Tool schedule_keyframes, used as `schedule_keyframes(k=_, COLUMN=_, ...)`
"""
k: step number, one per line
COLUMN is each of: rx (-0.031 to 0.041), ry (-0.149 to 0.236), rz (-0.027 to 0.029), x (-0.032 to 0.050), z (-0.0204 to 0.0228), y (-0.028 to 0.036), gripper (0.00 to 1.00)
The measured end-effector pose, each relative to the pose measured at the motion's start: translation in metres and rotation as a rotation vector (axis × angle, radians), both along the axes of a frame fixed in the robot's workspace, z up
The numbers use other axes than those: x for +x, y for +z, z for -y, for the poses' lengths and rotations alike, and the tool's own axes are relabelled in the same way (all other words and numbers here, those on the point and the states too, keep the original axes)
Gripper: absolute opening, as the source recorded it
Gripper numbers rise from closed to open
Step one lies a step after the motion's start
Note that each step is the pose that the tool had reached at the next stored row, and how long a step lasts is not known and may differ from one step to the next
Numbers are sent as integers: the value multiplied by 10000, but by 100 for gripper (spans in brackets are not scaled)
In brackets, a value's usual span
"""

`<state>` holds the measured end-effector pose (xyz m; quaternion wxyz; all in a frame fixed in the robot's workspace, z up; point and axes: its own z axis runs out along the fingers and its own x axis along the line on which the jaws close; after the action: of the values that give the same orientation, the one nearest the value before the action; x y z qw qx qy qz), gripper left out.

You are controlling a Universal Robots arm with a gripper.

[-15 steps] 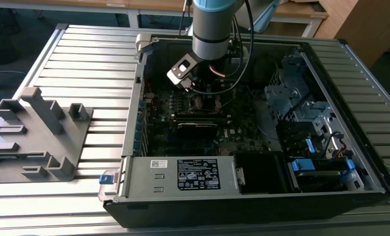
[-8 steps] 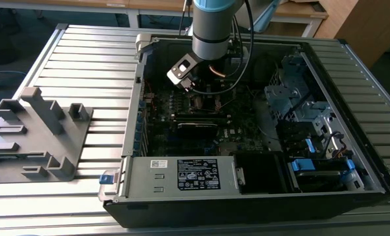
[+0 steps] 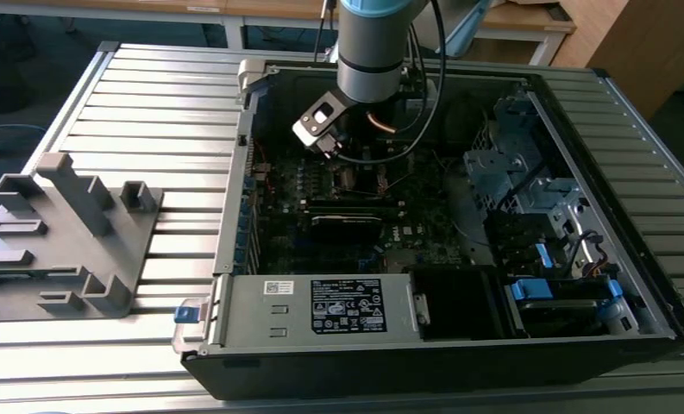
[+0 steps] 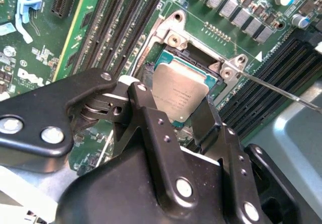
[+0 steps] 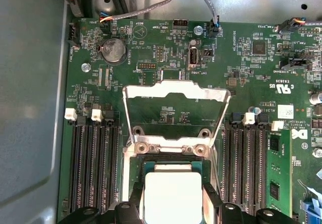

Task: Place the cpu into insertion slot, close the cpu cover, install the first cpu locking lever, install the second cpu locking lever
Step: 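Place the cpu into insertion slot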

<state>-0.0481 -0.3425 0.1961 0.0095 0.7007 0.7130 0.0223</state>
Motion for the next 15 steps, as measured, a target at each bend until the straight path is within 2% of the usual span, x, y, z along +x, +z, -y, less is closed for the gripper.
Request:
schedule_keyframes(k=3, rx=-2, ry=-139, rz=-1, x=0, z=0, y=-2, gripper=54)
schedule_keyframes(k=11, rx=3, ry=-149, rz=4, x=-6, z=-5, y=-6, gripper=54)
schedule_keyframes(k=15, rx=0, ry=-149, rz=3, x=-6, z=-22, y=-8, gripper=54)
